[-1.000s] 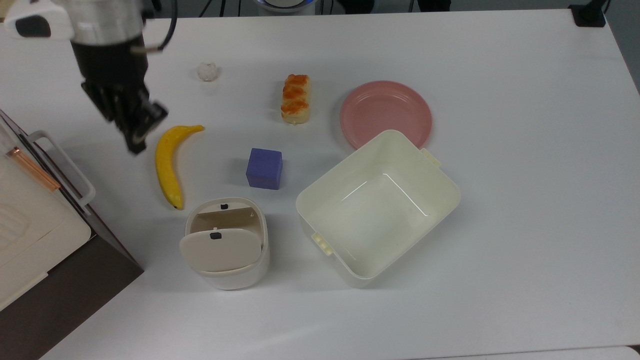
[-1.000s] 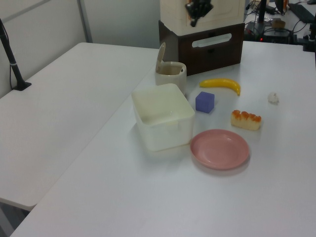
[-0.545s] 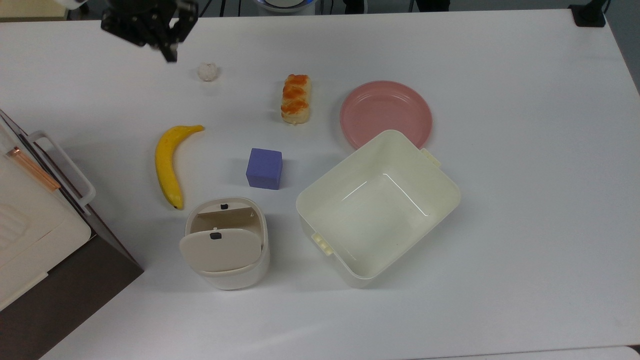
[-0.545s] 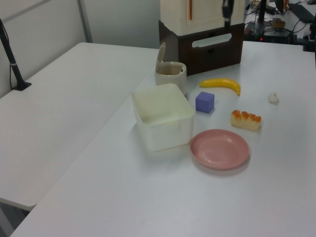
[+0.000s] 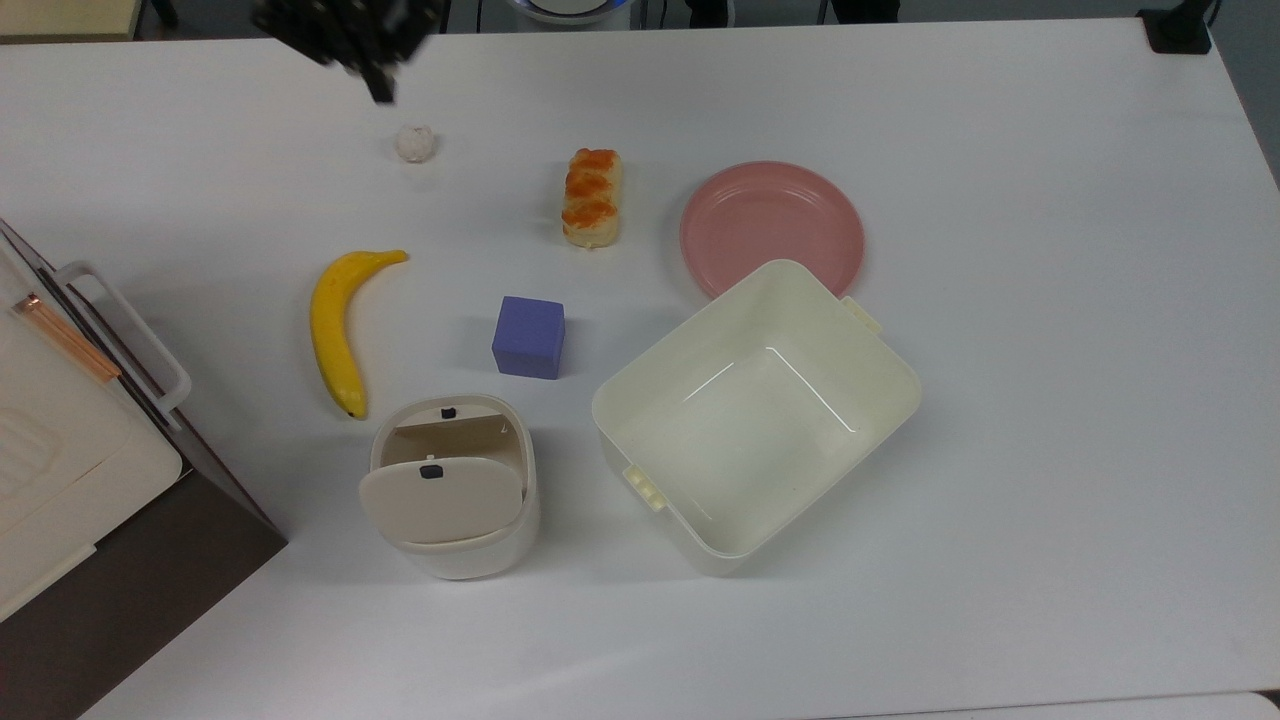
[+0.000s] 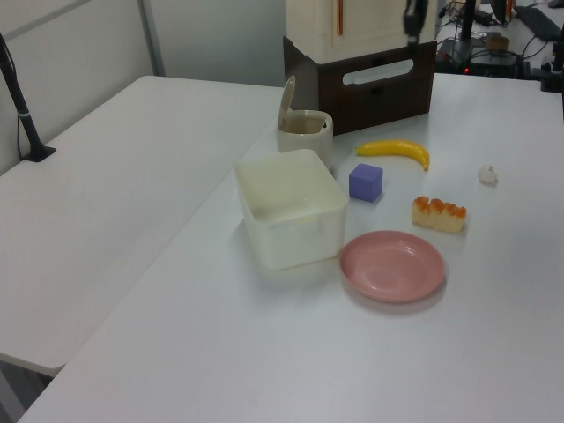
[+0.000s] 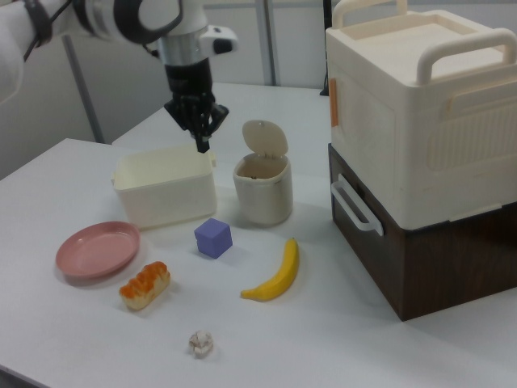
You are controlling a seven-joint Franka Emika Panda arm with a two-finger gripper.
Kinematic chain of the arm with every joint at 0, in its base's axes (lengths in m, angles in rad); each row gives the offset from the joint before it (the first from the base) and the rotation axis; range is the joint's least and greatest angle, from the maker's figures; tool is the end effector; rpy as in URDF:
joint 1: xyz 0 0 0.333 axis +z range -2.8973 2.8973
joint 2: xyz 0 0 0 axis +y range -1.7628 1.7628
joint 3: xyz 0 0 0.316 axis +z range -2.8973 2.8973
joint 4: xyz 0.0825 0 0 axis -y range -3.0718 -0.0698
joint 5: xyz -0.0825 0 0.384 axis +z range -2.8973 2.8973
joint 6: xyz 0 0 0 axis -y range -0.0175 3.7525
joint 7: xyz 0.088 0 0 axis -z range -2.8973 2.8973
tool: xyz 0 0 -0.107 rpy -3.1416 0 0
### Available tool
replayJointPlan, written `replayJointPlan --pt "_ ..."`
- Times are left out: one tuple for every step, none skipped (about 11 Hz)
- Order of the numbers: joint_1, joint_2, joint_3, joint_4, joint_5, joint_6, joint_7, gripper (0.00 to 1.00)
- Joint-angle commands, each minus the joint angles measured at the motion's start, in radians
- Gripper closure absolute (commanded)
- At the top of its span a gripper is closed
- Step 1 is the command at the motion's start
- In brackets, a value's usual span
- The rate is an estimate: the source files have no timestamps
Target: Open the trash can
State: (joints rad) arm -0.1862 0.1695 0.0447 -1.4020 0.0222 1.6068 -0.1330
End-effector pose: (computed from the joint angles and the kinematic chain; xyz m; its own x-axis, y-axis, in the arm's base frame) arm 0.6042 -0.0862 0.6091 0.9992 -0.0102 0.0391 -0.0092 -0.9997 -0.0248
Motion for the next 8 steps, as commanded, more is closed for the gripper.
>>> replayJointPlan --pt "0.106 -0.149 -0.048 -0.257 -0.008 0.168 0.095 0.49" --pt "0.131 -0.178 -0.063 -0.306 -0.014 0.208 0.095 0.24" --pt "0.137 -0.189 -0.069 -0.321 -0.028 0.220 0.095 0.00" --pt "0.137 -0.189 -0.074 -0.316 -0.028 0.222 0.098 0.00" --pt "0.137 -0.191 -0.080 -0.316 -0.031 0.223 0.098 0.00" --pt "0.137 -0.189 -0.094 -0.313 -0.030 0.222 0.101 0.00" --pt "0.139 -0.186 -0.098 -0.305 -0.030 0.213 0.099 0.00" --pt "0.137 -0.183 -0.100 -0.296 -0.022 0.205 0.107 0.00"
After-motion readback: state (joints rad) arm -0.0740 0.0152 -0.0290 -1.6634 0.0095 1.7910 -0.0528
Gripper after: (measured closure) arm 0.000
